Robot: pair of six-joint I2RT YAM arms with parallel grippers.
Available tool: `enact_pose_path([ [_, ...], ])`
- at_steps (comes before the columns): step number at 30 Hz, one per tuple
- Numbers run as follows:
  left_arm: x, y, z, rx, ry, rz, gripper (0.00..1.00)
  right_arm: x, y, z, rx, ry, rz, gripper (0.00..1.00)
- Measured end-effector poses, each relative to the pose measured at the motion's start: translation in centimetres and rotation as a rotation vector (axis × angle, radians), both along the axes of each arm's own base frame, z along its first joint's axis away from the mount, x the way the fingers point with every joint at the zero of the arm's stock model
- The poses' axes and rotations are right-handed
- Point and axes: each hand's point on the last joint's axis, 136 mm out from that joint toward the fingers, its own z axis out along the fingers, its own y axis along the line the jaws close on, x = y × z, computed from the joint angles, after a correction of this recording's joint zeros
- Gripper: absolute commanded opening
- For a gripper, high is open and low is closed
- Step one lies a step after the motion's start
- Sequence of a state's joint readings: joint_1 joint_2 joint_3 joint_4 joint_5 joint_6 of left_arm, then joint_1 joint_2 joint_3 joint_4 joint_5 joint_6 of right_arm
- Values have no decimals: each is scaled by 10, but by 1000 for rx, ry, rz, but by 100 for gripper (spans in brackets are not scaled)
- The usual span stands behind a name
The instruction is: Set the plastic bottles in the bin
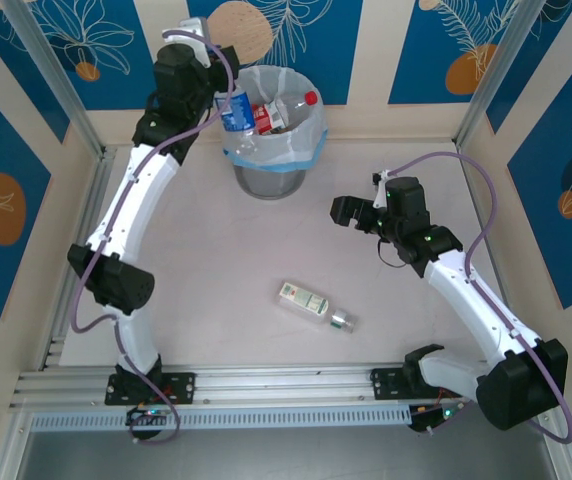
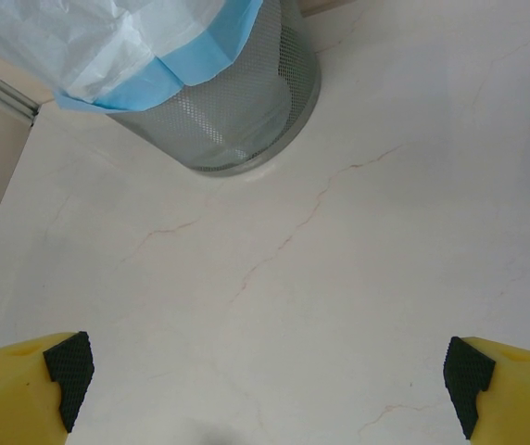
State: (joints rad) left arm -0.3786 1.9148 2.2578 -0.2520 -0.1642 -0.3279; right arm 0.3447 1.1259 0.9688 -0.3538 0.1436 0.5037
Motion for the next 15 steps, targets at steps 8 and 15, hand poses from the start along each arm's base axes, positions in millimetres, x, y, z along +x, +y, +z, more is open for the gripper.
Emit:
enact_pose_path([
  [8, 38, 5, 0, -185, -28, 71, 0, -1, 2, -3, -12, 9, 2, 99],
  [15, 76, 4, -33, -241, -14, 129, 0, -3, 2, -7, -29, 19, -4, 99],
])
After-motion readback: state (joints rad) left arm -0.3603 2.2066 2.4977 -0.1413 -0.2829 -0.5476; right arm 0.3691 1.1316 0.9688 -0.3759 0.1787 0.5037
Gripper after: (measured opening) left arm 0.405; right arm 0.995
